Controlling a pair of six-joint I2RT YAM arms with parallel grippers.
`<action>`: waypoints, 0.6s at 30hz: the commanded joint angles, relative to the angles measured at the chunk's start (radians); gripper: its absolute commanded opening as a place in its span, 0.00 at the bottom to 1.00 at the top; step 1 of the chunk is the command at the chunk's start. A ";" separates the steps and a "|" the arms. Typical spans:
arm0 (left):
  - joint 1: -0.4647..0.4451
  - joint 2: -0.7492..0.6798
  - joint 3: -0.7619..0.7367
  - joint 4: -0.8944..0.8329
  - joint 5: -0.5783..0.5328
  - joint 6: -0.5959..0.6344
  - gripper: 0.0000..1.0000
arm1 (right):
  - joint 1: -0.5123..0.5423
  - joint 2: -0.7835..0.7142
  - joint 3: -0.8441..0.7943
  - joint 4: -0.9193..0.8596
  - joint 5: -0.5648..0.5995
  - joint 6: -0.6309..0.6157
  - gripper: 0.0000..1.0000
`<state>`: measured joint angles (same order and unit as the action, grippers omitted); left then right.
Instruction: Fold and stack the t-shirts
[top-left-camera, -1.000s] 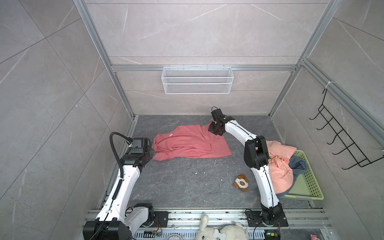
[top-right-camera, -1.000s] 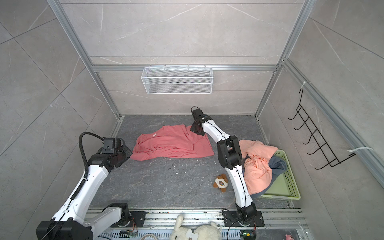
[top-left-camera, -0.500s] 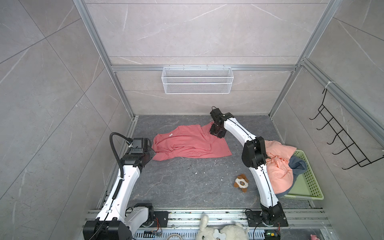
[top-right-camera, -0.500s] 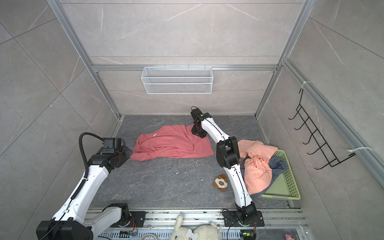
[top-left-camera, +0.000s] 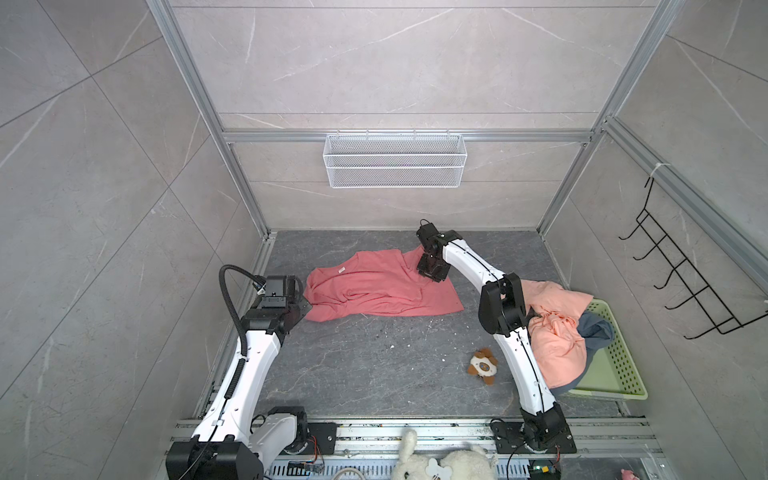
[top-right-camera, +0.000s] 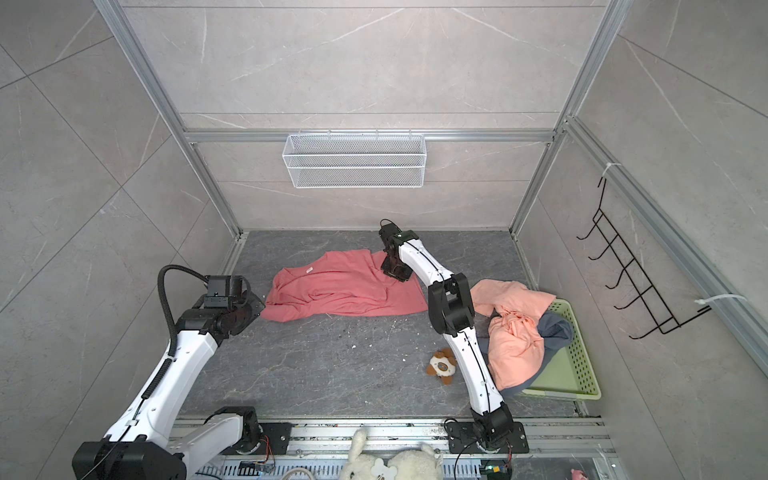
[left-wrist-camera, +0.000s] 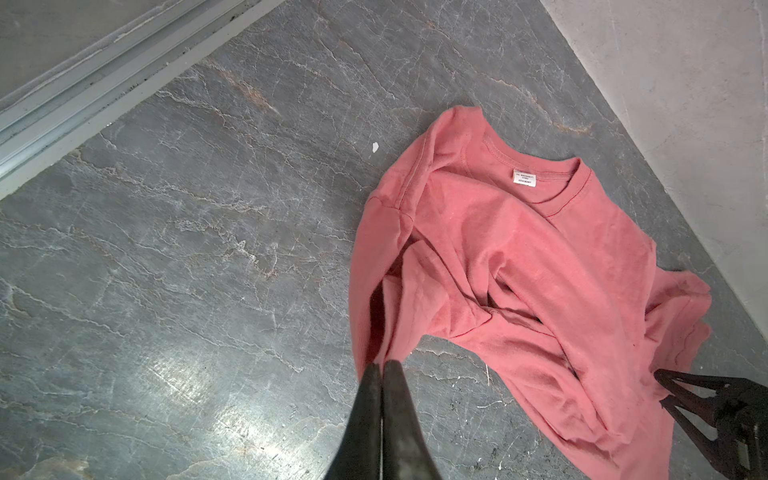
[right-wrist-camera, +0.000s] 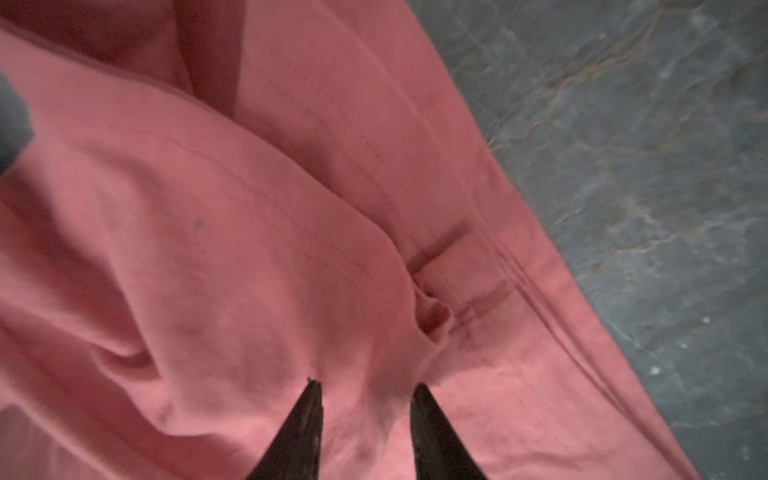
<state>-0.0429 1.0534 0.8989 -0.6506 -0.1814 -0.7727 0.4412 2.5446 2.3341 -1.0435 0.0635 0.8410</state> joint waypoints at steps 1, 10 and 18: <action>0.005 -0.016 0.005 0.008 -0.015 0.000 0.00 | 0.011 0.019 0.024 -0.018 0.008 0.020 0.26; 0.005 -0.039 -0.001 -0.031 -0.028 0.008 0.00 | 0.011 -0.035 -0.001 0.068 -0.008 0.025 0.00; 0.005 -0.077 -0.017 -0.059 -0.044 0.009 0.00 | 0.010 -0.052 0.218 0.064 -0.039 0.090 0.00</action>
<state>-0.0429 1.0027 0.8867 -0.6853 -0.1932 -0.7719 0.4458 2.5378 2.4344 -0.9722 0.0395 0.8936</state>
